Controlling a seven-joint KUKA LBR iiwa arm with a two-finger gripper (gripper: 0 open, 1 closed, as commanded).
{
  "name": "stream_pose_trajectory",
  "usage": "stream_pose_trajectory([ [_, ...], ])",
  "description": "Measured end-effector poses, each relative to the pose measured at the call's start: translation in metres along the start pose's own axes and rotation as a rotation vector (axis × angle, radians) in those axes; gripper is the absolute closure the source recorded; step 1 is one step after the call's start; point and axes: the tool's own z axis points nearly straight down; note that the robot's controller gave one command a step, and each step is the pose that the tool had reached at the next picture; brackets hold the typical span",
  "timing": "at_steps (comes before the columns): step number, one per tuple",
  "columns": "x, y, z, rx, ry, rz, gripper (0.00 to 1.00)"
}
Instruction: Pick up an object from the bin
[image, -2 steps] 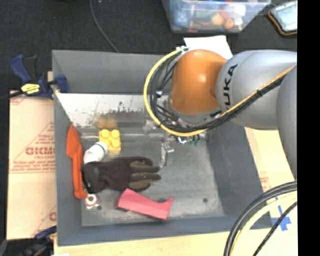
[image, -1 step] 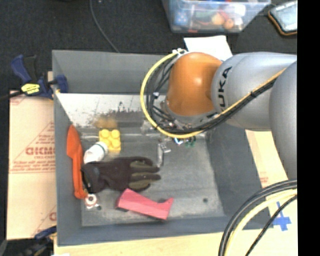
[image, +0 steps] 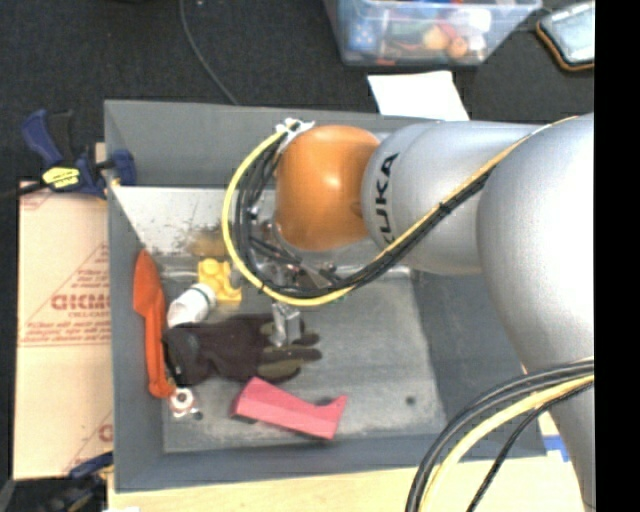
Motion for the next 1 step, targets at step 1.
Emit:
stream_pose_trajectory([
  [1,-0.005,-0.0302,0.0535,-0.002,0.009,0.007,0.0],
])
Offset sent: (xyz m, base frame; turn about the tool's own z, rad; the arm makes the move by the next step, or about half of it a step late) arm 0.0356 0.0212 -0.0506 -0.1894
